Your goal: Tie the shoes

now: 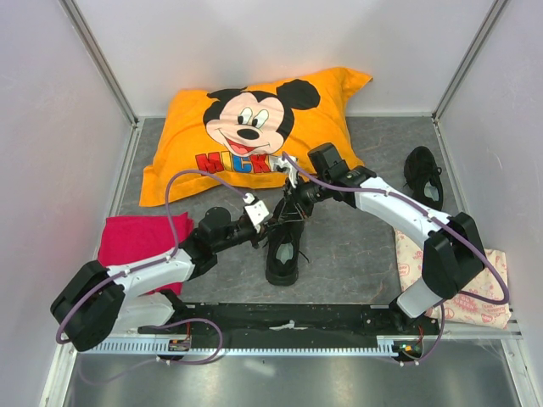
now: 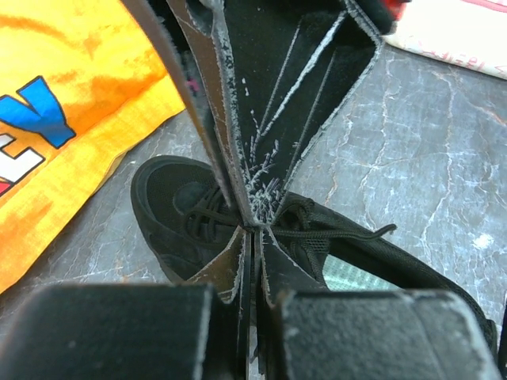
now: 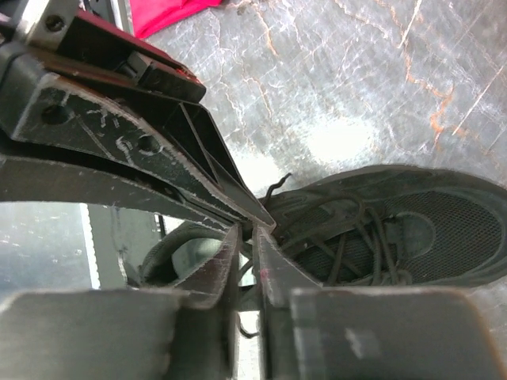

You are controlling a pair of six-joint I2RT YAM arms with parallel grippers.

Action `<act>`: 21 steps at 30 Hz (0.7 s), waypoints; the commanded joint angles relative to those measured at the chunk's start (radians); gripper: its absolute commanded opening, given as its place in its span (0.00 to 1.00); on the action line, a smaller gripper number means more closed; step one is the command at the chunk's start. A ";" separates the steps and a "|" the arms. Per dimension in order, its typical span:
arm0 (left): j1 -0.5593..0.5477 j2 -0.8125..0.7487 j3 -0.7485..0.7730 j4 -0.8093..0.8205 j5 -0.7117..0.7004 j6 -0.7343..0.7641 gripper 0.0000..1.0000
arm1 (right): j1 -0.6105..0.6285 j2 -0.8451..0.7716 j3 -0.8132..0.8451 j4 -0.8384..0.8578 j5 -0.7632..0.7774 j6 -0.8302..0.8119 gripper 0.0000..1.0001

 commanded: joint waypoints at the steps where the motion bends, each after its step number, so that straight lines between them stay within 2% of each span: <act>1: -0.002 -0.025 -0.002 0.022 0.055 0.055 0.02 | -0.016 -0.013 0.010 -0.010 -0.017 -0.016 0.30; 2: -0.002 -0.023 -0.001 0.019 0.058 0.061 0.02 | -0.025 -0.013 0.013 -0.013 -0.019 -0.028 0.36; 4: -0.002 -0.025 0.002 0.009 0.070 0.077 0.02 | -0.034 -0.027 0.022 -0.019 -0.026 -0.063 0.40; 5: -0.002 -0.025 0.004 0.007 0.075 0.080 0.01 | -0.041 -0.034 0.025 -0.022 -0.040 -0.135 0.46; 7: -0.002 -0.023 0.004 0.004 0.085 0.086 0.02 | -0.044 -0.070 0.024 -0.054 -0.053 -0.272 0.51; 8: -0.002 -0.022 0.008 0.002 0.091 0.089 0.02 | -0.044 -0.085 0.019 -0.062 -0.063 -0.416 0.54; 10: -0.002 -0.019 0.013 -0.004 0.102 0.092 0.02 | -0.044 -0.128 -0.001 -0.097 -0.072 -0.584 0.55; 11: 0.000 -0.014 0.013 -0.004 0.108 0.095 0.02 | -0.042 -0.139 -0.006 -0.117 -0.086 -0.744 0.55; 12: 0.000 -0.012 0.013 -0.005 0.113 0.097 0.02 | -0.042 -0.151 -0.004 -0.146 -0.092 -0.820 0.55; 15: 0.002 -0.008 0.018 -0.007 0.122 0.095 0.02 | -0.025 -0.151 0.019 -0.292 -0.103 -1.085 0.53; 18: 0.005 0.000 0.022 -0.007 0.124 0.092 0.01 | -0.002 -0.162 0.013 -0.346 -0.096 -1.242 0.51; 21: 0.006 0.001 0.022 -0.007 0.125 0.092 0.02 | 0.021 -0.156 0.010 -0.352 -0.096 -1.275 0.49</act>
